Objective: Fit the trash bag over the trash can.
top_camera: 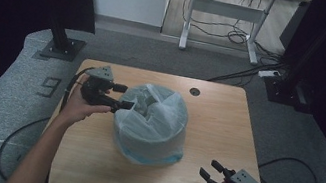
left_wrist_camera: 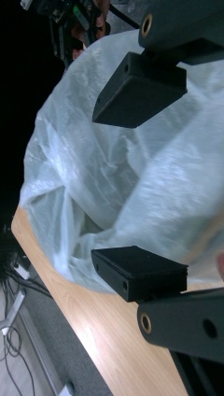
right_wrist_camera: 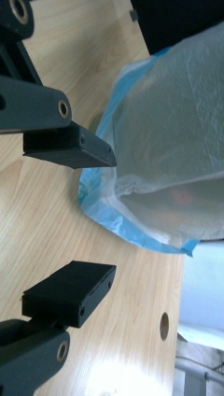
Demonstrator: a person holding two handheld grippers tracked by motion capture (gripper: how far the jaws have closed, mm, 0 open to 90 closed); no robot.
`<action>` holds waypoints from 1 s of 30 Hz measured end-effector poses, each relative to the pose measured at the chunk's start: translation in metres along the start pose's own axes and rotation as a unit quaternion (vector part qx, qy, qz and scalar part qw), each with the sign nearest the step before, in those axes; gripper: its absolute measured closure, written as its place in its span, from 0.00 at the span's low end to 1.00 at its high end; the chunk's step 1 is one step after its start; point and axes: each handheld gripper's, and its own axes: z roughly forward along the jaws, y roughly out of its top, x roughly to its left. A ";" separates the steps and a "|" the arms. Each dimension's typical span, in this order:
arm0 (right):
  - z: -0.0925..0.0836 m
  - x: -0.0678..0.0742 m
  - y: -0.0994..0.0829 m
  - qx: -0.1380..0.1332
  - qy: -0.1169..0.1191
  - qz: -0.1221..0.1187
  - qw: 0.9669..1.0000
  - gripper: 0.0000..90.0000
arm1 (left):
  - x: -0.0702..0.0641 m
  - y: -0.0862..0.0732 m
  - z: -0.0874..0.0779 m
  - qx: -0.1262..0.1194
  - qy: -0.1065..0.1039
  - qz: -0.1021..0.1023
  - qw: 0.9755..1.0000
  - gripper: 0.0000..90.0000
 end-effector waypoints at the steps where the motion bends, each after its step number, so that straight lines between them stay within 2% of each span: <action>1: 0.000 0.001 0.000 0.001 0.003 -0.001 1.000 0.45 | -0.001 0.003 0.003 0.002 -0.001 0.003 1.000 0.32; 10: 0.006 0.004 -0.003 0.016 0.008 -0.010 1.000 0.45 | -0.011 0.027 0.027 0.011 -0.027 0.033 0.999 0.35; 17: 0.007 0.004 -0.005 0.021 0.009 -0.011 1.000 0.45 | -0.014 0.041 0.054 0.029 -0.023 0.028 0.999 0.37; 23: 0.008 0.004 -0.006 0.028 0.007 -0.013 1.000 0.45 | -0.022 0.057 0.083 0.058 -0.033 0.031 0.997 0.39; 26: 0.008 0.004 -0.007 0.030 0.007 -0.017 0.999 0.45 | -0.025 0.063 0.095 0.074 -0.022 0.031 0.997 0.40; 30: 0.008 0.005 -0.006 0.030 0.008 -0.017 0.999 0.45 | -0.024 0.066 0.108 0.093 -0.021 0.025 0.995 0.42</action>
